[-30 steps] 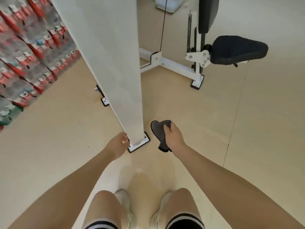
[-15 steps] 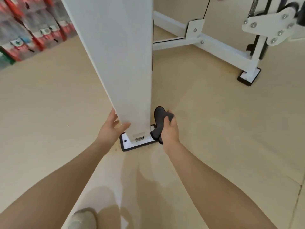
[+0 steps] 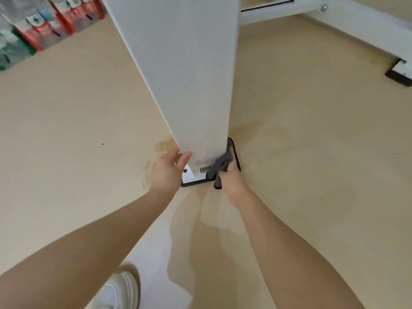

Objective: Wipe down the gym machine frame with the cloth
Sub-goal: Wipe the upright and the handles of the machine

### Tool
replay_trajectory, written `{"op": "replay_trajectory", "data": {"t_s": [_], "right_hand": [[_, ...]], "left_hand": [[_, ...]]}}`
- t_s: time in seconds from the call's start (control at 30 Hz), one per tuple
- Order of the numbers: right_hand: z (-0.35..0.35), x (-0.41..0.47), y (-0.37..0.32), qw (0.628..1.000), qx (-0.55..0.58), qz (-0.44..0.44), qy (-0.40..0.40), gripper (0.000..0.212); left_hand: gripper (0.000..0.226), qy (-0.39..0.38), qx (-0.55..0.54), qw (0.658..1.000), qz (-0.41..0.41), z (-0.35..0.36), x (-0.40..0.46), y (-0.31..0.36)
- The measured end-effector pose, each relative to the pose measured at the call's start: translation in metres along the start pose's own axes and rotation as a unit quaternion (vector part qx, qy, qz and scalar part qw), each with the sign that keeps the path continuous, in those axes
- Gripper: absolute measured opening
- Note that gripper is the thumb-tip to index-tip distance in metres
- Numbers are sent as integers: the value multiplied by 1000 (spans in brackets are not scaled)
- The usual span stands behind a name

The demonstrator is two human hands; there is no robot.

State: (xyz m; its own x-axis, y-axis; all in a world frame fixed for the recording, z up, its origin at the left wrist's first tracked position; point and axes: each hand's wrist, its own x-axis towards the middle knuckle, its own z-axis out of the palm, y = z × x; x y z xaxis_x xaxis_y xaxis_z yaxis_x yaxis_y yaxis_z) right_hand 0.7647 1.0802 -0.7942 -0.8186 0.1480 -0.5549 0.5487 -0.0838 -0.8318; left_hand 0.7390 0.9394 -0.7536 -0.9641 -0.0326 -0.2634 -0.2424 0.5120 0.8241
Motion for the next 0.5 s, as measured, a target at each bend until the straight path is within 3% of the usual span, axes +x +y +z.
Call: {"op": "replay_trajectory", "data": {"t_s": [0.2, 0.37, 0.5], "right_hand": [[-2, 17, 0, 997, 22, -66, -12, 62], [9, -15, -14, 984, 36, -172, 14, 84], [8, -24, -17, 962, 20, -244, 120, 61]], "left_hand": [[17, 14, -12, 1000, 16, 1, 4, -6], [22, 40, -7, 999, 3, 7, 1, -7], [16, 33, 2, 999, 3, 3, -2, 2]]}}
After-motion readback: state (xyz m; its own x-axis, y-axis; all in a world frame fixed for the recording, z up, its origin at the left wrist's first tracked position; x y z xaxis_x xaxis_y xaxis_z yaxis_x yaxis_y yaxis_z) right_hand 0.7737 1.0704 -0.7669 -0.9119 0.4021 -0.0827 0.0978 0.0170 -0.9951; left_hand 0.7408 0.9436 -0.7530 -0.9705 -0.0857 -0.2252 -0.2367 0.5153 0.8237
